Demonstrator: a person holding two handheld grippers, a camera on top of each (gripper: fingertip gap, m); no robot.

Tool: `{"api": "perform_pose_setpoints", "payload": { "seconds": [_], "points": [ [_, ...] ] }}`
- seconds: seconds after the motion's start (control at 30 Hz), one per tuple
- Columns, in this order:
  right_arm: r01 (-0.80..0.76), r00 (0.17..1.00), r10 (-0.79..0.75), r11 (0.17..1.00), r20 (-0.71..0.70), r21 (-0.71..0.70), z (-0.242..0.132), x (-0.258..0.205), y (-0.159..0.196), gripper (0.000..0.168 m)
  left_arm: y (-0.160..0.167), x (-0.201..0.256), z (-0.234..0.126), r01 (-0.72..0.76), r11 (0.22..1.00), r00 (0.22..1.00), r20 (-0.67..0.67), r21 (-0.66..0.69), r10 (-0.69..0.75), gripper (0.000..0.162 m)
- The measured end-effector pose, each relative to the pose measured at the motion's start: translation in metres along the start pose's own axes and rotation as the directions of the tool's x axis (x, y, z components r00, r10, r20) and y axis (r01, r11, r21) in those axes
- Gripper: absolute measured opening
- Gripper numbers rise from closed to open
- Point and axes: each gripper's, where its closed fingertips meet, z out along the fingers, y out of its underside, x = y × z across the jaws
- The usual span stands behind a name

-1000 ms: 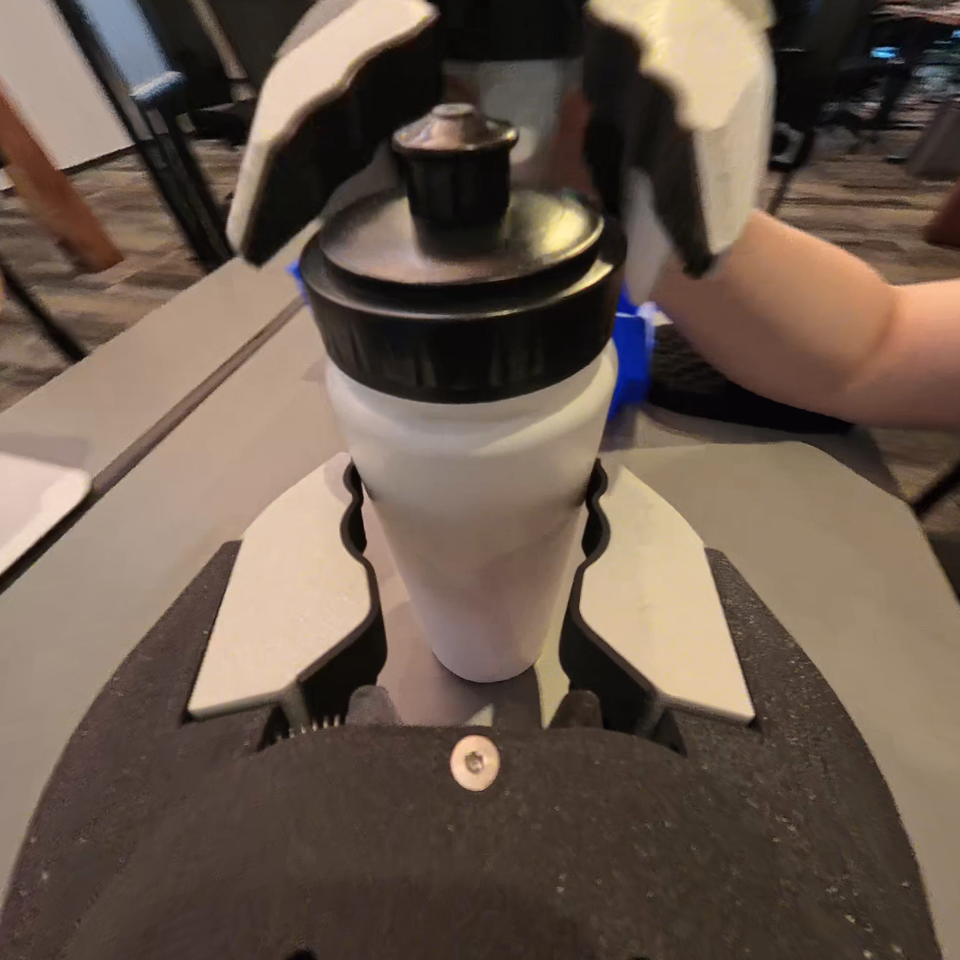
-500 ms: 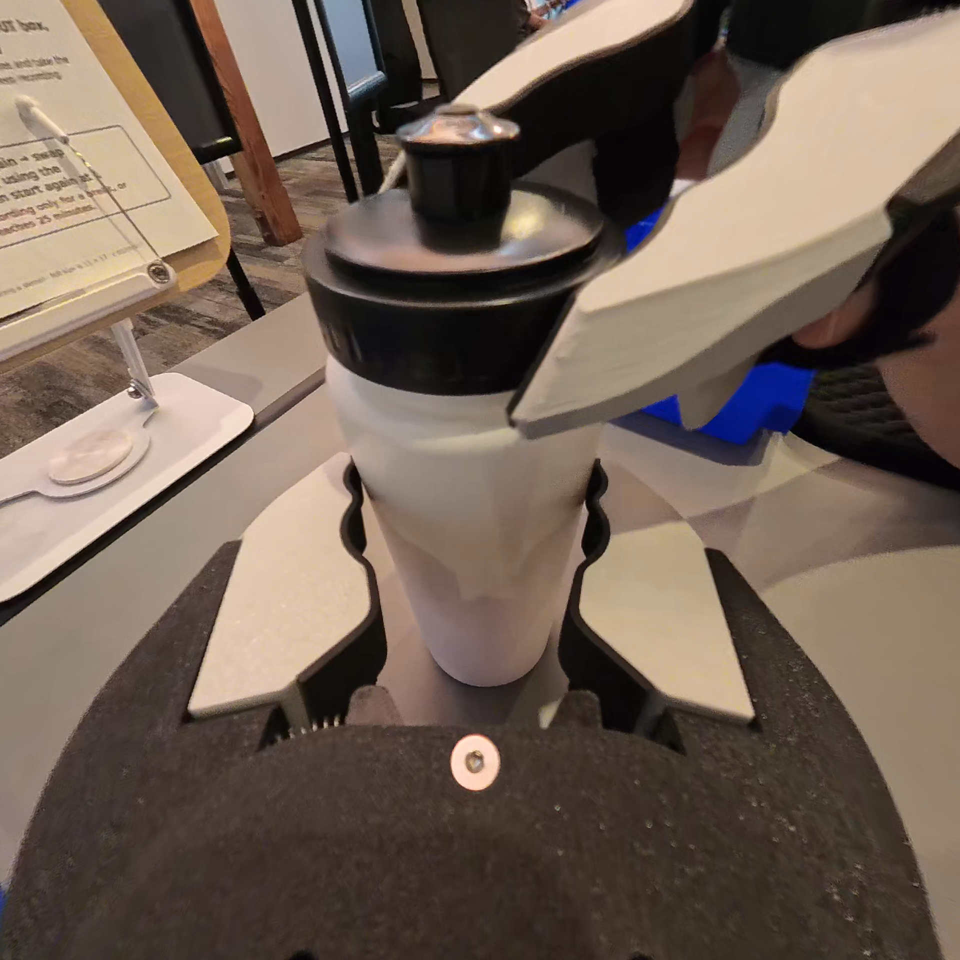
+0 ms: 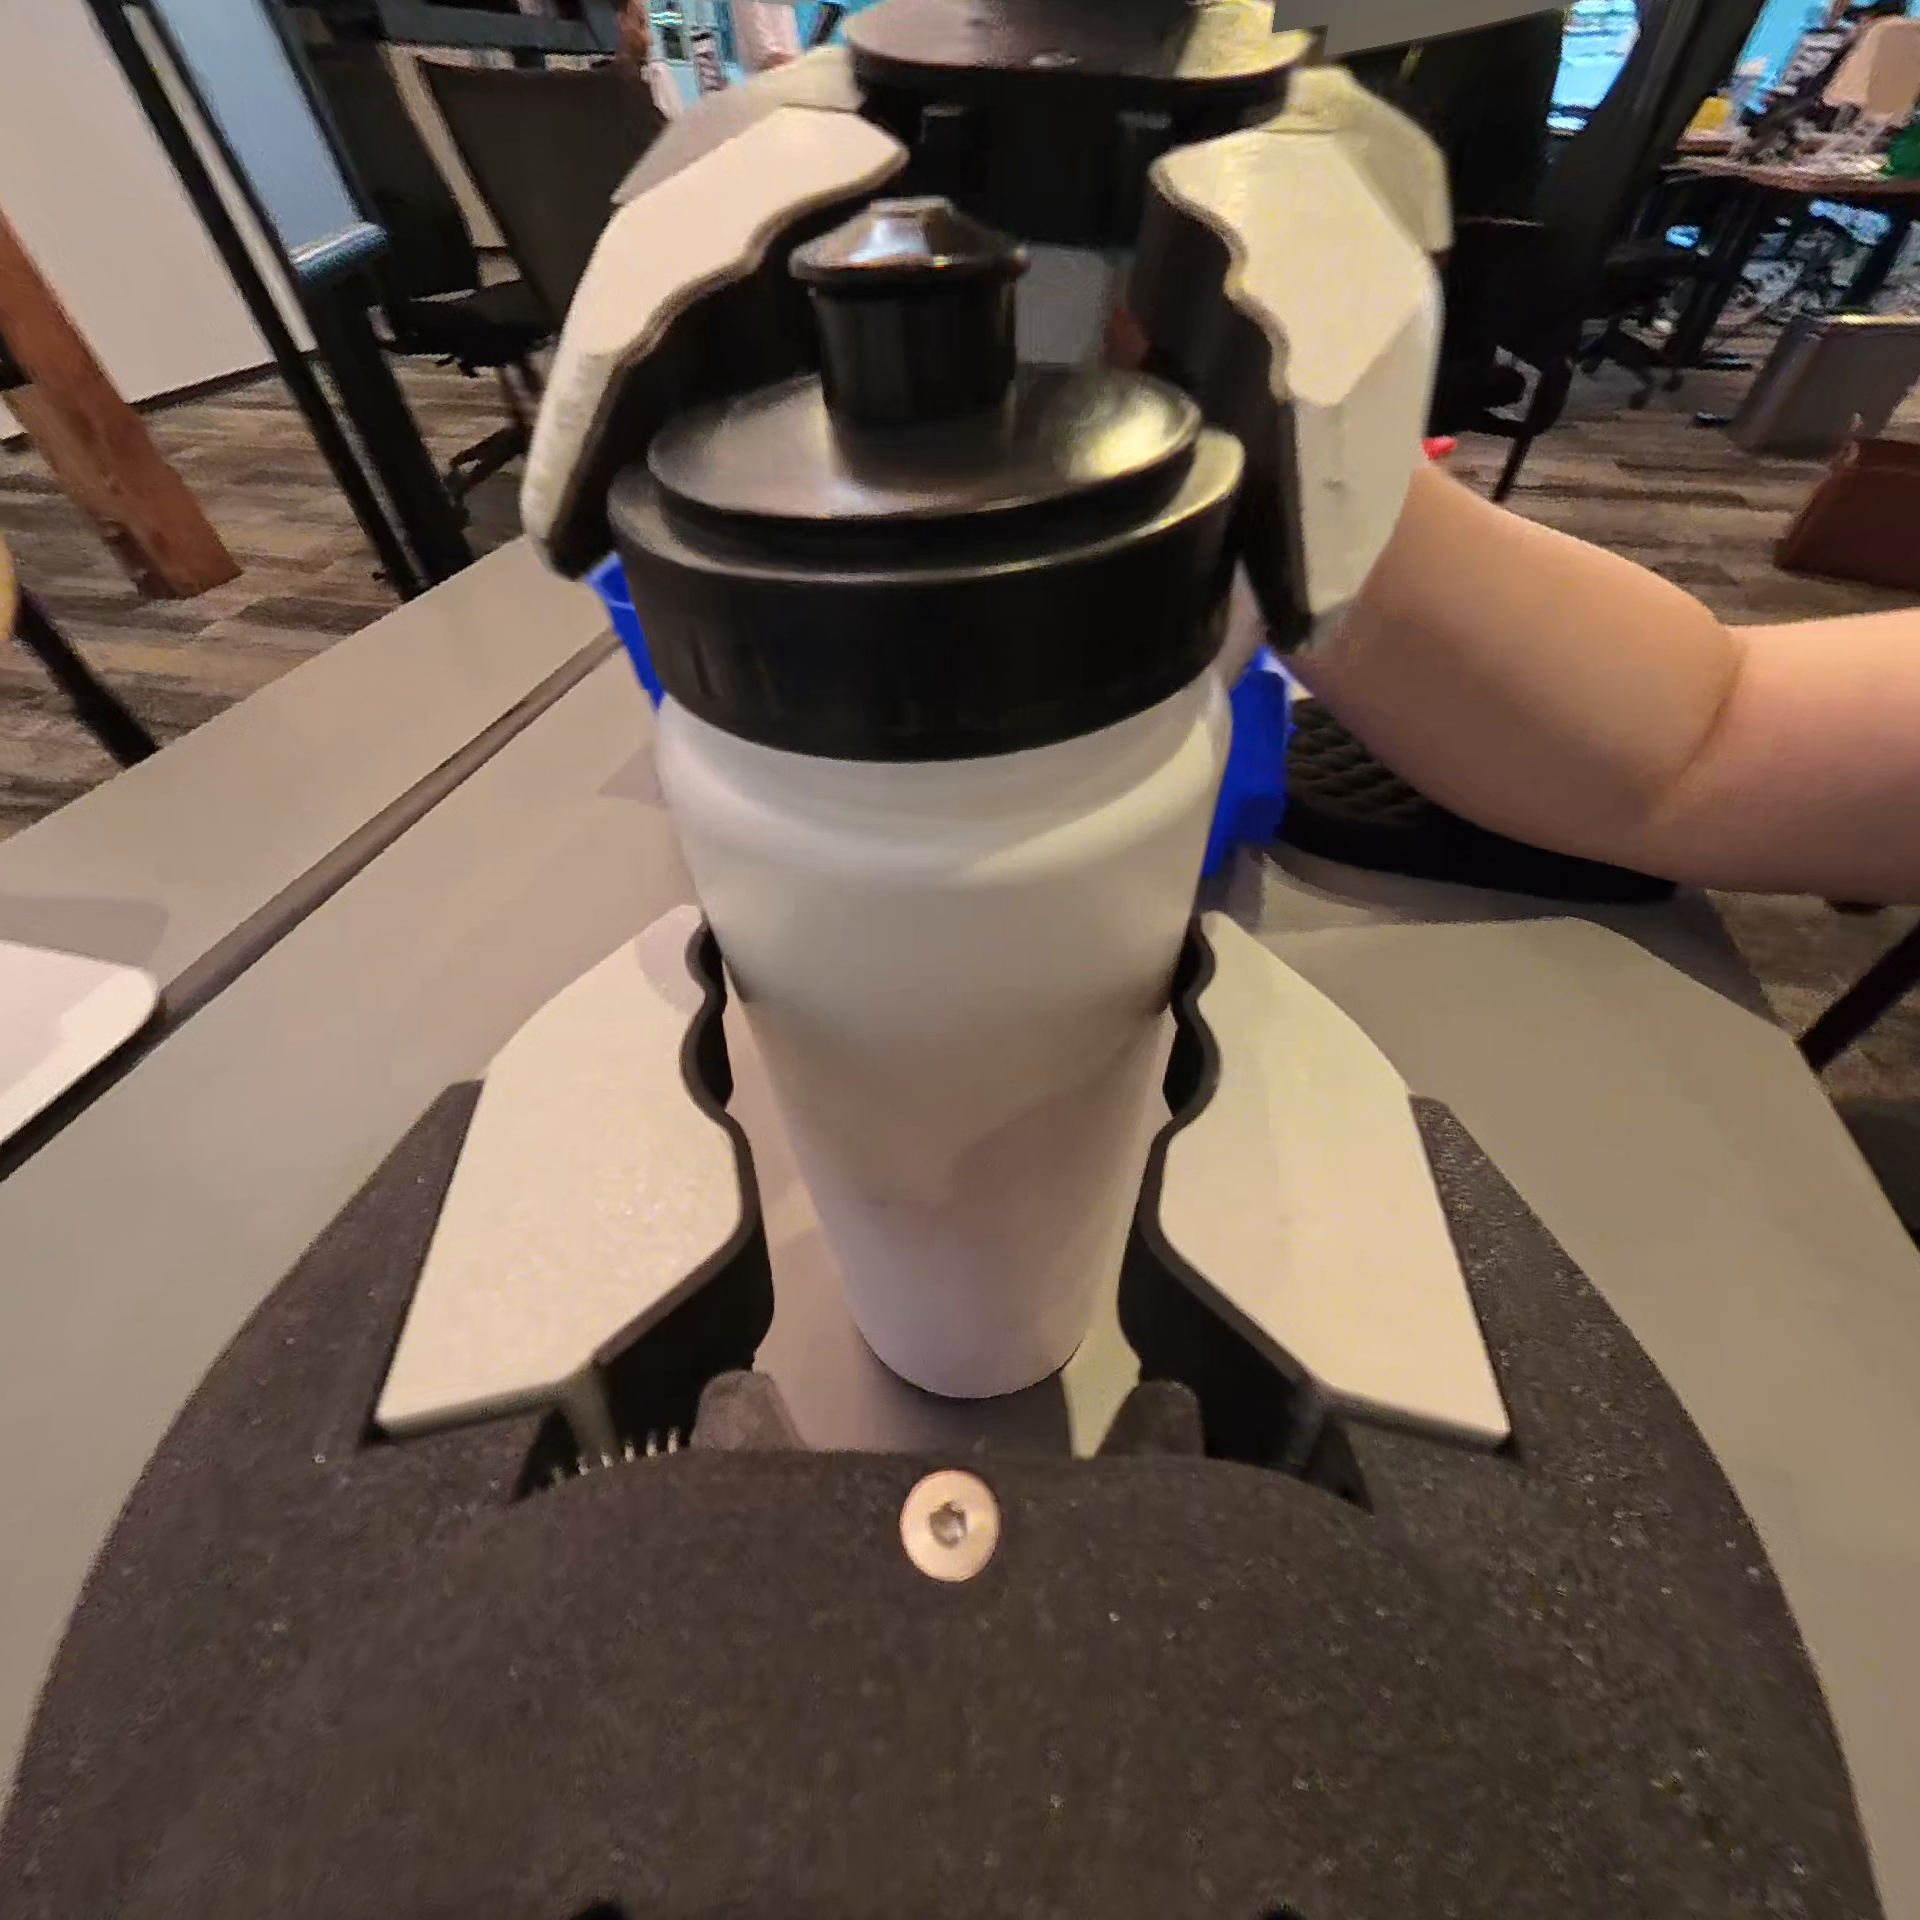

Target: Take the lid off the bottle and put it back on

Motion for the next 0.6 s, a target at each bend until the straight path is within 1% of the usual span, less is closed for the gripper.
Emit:
{"api": "perform_pose_setpoints", "payload": {
  "seconds": [0.07,0.1,0.17,0.23,0.3,0.37,0.4,0.47,0.53,0.6],
  "points": [
    [-0.030,0.988,0.030,1.000,-0.152,-0.001,0.005,0.017,-0.004,0.092,0.001,-0.014,-0.003,0.012,1.000,0.996,0.085,0.002,-0.012,0.083],
    [-0.044,0.971,0.041,0.999,-0.236,-0.008,0.006,0.025,-0.005,0.095,0.001,-0.021,-0.005,0.015,1.000,0.991,0.131,0.000,-0.015,0.083],
    [-0.100,0.922,0.093,0.995,-0.375,0.001,0.009,0.035,-0.006,0.096,0.003,-0.033,-0.009,0.024,1.000,0.978,0.209,-0.006,-0.022,0.083],
    [-0.158,0.882,0.149,0.987,-0.448,0.018,0.013,0.037,-0.003,0.095,0.004,-0.042,-0.014,0.037,0.999,0.963,0.267,-0.008,-0.034,0.083],
    [-0.185,0.849,0.175,0.982,-0.498,0.030,0.017,0.039,0.002,0.093,0.004,-0.046,-0.016,0.046,0.999,0.955,0.294,-0.007,-0.042,0.083],
    [-0.177,0.845,0.163,0.984,-0.510,0.021,0.019,0.040,0.005,0.077,0.004,-0.046,-0.016,0.048,0.999,0.953,0.301,-0.010,-0.042,0.083],
    [-0.162,0.852,0.144,0.987,-0.503,0.008,0.018,0.040,0.006,0.074,0.004,-0.046,-0.016,0.048,0.999,0.952,0.304,-0.013,-0.042,0.083],
    [-0.164,0.888,0.129,0.986,-0.441,-0.043,0.017,0.036,0.007,0.075,0.004,-0.044,-0.016,0.040,0.999,0.957,0.287,-0.021,-0.033,0.083],
    [-0.155,0.932,0.114,0.983,-0.345,-0.095,0.014,0.029,0.009,0.075,0.004,-0.039,-0.014,0.012,0.999,0.969,0.249,-0.034,-0.003,0.083],
    [-0.129,0.970,0.097,0.983,-0.223,-0.133,0.008,0.017,0.010,0.075,0.003,-0.028,-0.010,-0.015,0.999,0.985,0.172,-0.033,0.020,0.083]
  ]
}}
